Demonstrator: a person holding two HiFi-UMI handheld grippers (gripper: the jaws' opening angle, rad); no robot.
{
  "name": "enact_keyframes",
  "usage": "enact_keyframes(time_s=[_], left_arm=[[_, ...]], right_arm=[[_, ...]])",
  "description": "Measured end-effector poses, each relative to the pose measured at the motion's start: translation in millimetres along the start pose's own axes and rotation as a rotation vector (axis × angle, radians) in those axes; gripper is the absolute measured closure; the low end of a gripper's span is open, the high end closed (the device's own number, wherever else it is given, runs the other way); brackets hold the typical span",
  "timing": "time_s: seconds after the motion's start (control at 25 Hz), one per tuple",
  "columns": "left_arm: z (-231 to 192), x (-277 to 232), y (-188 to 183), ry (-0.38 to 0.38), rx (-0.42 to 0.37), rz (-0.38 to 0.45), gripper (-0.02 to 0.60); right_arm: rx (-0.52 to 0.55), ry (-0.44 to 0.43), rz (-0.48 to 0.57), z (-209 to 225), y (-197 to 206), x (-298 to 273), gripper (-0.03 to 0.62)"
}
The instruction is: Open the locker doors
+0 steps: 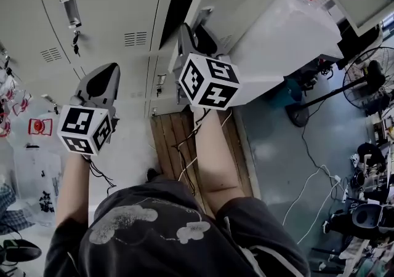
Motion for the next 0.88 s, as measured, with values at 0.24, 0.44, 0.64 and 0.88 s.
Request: enact_keyframes(time_s=[0.24, 0.44, 0.64, 0.88], left_arm=[[12.5, 0.9, -8.1, 0.031, -0.014, 0.014, 0.573], [22.6, -2.5, -15.1, 0.056, -0.023, 0.034, 0.572], [35.0, -5.0, -18.1, 0.081, -0.02, 0.043, 0.572], [50.1, -8.7, -23.4, 0.124, -0.025, 0.061, 0.572]], right_arm=[[-0.003, -0.006, -0.005, 5.0, -1.8, 20.3, 0.45], [-0.011, 0.002, 0.008, 12.0, -4.3, 40.5, 0.441], [0.002, 0.024, 0.019, 18.9, -8.8, 62.4, 0.427], [0.018, 0.075, 0.049, 29.5, -13.3, 92.3, 0.427]])
Point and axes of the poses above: the fingertips, and each gripper's own axes: x backward along the fingers, z to its right, y out of its underside, the point moved 6 cm from there along x, backward along the fingers, and after that the axes turned 14 degrees about -x, right-handed, at the moved point
